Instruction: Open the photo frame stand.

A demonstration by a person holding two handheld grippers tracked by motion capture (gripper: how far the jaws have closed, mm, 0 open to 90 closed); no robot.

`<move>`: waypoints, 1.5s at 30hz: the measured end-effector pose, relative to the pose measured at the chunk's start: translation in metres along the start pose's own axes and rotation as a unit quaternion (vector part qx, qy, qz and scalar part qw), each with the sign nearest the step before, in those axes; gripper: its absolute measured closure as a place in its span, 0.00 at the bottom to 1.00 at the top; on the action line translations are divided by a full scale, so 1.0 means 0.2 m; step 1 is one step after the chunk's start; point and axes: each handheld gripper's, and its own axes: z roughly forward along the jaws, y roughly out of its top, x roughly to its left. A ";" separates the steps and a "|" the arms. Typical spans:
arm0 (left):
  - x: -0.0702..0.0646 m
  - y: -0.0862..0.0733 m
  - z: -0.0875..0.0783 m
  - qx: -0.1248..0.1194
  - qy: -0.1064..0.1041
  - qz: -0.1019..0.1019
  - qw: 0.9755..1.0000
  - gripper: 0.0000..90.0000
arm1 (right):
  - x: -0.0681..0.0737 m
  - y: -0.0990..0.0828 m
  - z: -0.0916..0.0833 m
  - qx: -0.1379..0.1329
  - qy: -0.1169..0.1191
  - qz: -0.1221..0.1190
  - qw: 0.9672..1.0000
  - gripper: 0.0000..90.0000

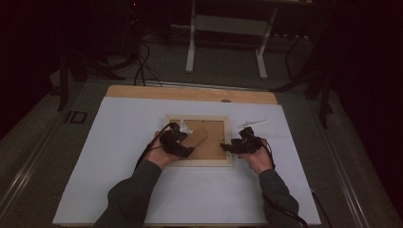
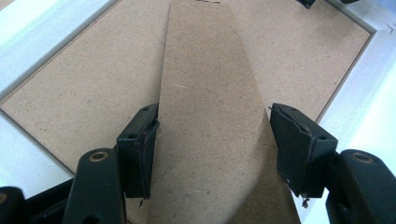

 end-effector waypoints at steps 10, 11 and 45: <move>-0.01 -0.01 -0.01 -0.010 0.009 0.013 1.000 0.42 | -0.02 0.05 0.04 0.040 0.000 -0.008 0.999 0.42; -0.01 -0.01 -0.01 -0.011 0.011 0.015 1.000 0.42 | -0.03 0.05 0.04 0.040 0.001 -0.007 0.999 0.42; -0.08 -0.05 -0.05 -0.060 0.046 0.064 0.995 0.42 | -0.17 0.16 0.02 0.017 0.065 0.096 0.993 0.58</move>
